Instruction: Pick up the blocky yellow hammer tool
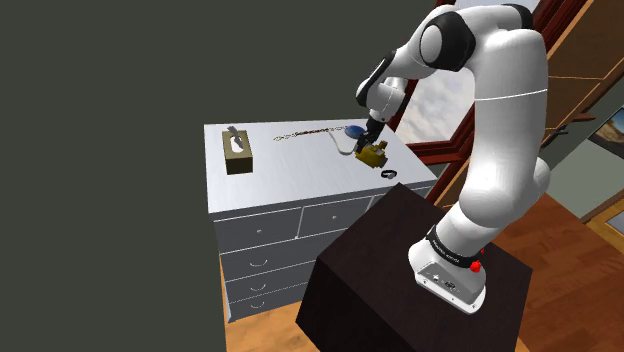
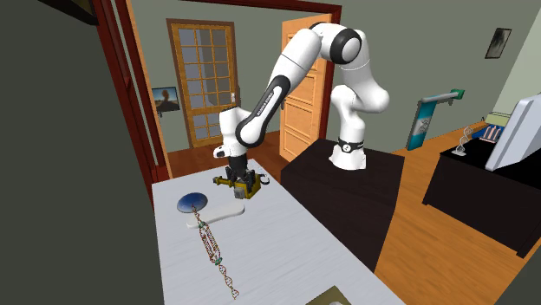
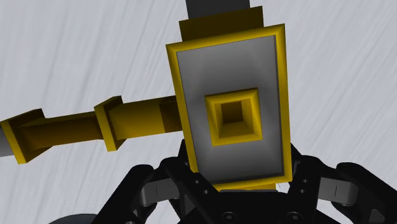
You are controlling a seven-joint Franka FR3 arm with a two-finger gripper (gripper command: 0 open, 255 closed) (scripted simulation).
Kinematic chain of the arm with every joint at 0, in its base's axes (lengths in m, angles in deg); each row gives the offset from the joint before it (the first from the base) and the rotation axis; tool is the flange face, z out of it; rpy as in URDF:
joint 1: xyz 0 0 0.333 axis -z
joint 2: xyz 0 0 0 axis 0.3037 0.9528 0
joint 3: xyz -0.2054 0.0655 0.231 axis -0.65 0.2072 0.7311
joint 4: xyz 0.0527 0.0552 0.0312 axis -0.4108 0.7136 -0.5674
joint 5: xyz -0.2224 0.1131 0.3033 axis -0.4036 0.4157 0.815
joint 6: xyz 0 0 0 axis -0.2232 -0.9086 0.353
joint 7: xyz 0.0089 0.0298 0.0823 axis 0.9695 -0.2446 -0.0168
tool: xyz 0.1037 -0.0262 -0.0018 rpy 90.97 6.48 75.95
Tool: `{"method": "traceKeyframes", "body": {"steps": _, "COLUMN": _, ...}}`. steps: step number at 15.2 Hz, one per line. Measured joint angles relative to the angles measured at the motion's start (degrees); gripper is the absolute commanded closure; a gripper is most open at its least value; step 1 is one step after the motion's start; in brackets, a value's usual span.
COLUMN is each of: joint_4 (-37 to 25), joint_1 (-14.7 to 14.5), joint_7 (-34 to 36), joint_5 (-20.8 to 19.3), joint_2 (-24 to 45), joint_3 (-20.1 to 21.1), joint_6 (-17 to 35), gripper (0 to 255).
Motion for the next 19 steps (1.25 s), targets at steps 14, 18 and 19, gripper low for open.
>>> {"method": "traceKeyframes", "body": {"steps": 14, "joint_4": 1.14, "joint_1": -2.52, "joint_7": 3.78, "joint_5": -4.95, "joint_2": -6.33, "joint_3": -3.57, "joint_6": -4.55, "gripper": 255}}
{"method": "traceKeyframes", "body": {"steps": 18, "joint_4": 1.62, "joint_1": -3.51, "joint_7": 5.36, "joint_5": -7.19, "joint_2": -9.17, "joint_3": -5.02, "joint_6": -6.48, "gripper": 255}}
{"method": "traceKeyframes", "body": {"steps": 19, "joint_4": 1.53, "joint_1": -3.66, "joint_7": 5.65, "joint_5": -7.45, "joint_2": -9.44, "joint_3": -5.15, "joint_6": -6.76, "gripper": 255}}
